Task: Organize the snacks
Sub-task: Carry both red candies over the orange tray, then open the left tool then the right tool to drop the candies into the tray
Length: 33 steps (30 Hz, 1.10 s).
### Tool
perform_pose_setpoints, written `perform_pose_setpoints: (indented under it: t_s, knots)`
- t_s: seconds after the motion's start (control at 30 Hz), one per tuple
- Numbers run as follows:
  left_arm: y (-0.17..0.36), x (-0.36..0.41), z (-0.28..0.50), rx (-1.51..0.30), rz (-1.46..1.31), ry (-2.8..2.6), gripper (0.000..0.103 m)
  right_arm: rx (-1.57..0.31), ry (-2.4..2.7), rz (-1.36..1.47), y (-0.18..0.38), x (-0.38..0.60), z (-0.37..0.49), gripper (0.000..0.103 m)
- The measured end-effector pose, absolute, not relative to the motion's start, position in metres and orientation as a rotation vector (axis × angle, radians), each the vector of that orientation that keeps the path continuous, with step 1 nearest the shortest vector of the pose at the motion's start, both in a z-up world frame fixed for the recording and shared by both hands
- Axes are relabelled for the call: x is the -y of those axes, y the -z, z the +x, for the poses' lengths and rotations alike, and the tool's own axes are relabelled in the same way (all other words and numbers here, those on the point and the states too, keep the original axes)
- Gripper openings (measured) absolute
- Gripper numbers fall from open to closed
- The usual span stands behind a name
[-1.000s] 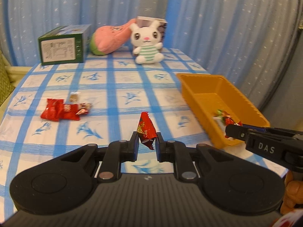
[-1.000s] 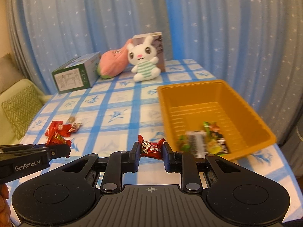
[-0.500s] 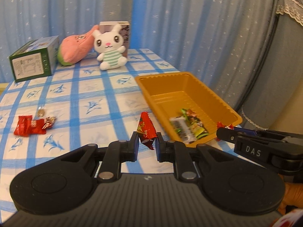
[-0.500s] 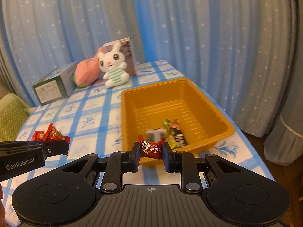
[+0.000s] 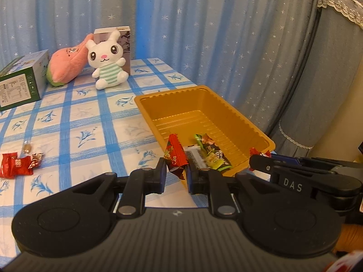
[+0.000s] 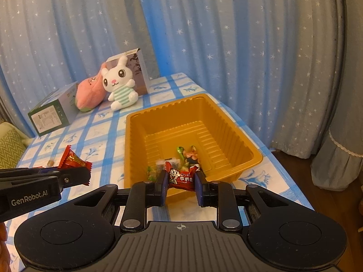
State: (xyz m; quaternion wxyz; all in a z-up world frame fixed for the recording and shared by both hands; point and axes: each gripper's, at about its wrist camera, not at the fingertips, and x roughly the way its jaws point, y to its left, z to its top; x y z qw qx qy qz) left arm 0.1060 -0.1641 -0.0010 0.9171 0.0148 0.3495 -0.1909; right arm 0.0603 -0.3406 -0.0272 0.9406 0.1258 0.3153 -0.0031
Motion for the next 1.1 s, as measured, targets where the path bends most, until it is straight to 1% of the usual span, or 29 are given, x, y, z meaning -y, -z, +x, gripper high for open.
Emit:
perform_pose_setpoints:
  t_s: [0.73, 1.1]
  knots:
    - [0.005, 0.19, 0.152, -0.719, 0.048, 0.438, 0.016, -0.664, 0.02, 0.234, 0.035, 0.355, 0.1, 0.025]
    - [0.015, 0.208, 0.188, -0.736, 0.067, 0.457, 0.016, -0.697, 0.011, 0.22, 0.044, 0.366, 0.141, 0.025]
